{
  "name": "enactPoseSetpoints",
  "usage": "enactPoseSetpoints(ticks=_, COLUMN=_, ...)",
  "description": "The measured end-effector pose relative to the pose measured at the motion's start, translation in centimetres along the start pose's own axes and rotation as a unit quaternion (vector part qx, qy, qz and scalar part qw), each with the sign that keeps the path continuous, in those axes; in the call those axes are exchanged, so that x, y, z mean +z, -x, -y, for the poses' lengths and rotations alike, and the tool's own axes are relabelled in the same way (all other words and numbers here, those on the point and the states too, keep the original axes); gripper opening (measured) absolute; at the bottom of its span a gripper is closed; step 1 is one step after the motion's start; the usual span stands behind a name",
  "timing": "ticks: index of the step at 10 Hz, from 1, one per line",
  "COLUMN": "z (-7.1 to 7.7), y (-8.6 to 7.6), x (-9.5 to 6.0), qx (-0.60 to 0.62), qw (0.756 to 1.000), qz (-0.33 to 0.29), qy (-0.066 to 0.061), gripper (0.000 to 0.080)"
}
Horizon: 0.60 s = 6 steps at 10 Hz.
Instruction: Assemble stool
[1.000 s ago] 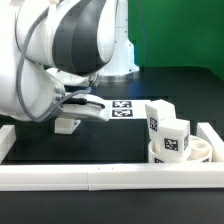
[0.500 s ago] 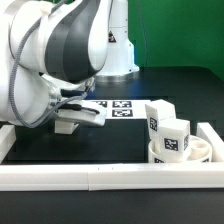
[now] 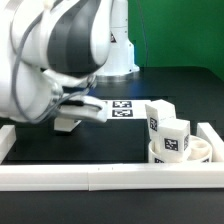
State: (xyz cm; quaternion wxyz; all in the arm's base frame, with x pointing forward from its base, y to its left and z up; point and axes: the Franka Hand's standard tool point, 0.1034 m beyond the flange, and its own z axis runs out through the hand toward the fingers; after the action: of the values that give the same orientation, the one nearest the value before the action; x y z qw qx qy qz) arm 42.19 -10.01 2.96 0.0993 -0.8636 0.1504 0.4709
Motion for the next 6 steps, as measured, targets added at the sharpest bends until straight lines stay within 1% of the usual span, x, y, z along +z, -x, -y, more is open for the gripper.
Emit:
enactPoseSetpoints(ticks=1, z=1.2, y=1.6, x=-1.4, qx=-0.001, qw=1.000, qz=0.002, qy=-0.004, gripper=0.0328)
enactPoseSetpoints(ticks=2, z=2.5, y=2.7, x=-3.7, qx=-0.014, qw=1.000, qz=-0.022, qy=-0.003, gripper=0.0328)
enactPoseSetpoints(ticks=3, z=3.7, y=3.8, x=-6.3, qx=-0.037, qw=0.997, qz=-0.066, qy=0.003, gripper=0.0328)
enactPoseSetpoints(ticks=4, z=3.7, y=3.3, x=-7.1, qx=-0.058, qw=0.991, qz=-0.123, qy=0.004, gripper=0.0328)
enactPoseSetpoints(ticks=5, z=3.4, y=3.3, x=-6.6, qx=-0.053, qw=0.988, qz=-0.142, qy=0.001, gripper=0.0328)
enactPoseSetpoints(ticks=6, z=3.5, y=2.9, x=-7.1, qx=-0.054, qw=0.982, qz=-0.182, qy=0.003, gripper=0.0330)
